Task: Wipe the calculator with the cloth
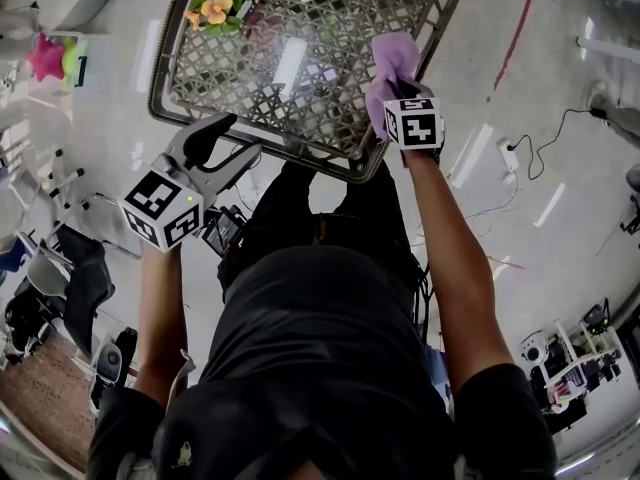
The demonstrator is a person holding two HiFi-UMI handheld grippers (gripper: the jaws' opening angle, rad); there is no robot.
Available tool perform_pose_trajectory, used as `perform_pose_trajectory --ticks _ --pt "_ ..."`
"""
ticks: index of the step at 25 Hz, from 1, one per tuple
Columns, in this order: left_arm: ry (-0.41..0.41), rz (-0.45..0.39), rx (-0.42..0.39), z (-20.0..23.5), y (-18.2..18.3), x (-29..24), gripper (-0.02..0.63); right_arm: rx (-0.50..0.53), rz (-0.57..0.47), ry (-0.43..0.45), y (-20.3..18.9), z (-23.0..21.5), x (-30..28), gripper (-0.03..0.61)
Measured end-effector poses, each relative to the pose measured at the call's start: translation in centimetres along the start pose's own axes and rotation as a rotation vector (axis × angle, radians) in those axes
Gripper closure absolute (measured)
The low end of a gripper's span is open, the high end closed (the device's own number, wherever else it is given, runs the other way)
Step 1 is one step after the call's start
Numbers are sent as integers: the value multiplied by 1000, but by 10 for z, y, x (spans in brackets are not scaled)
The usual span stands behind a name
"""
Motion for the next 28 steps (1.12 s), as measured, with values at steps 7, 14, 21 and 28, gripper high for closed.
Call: perform_pose_trajectory --ticks 7,14,21,28 --pt "-5 7 -5 2 1 -3 330 53 3 20 -2 2 0 520" --pt "-4 1 -8 4 4 -1 330 72 14 -14 -11 -12 9 520" --pt "0 -12 -13 1 6 3 330 21 35 -81 -28 -29 23 520" --pt "9 -34 -27 -4 8 12 330 -9 52 -71 -40 -10 36 520"
Point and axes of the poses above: the fingertips, and each gripper's own axes: x backward along the fingers, z to its left, y out of its top, the point moved 1 cm from there along x, backward along the fingers, and after that the axes turned 2 degrees about x, right-handed, at the moved point
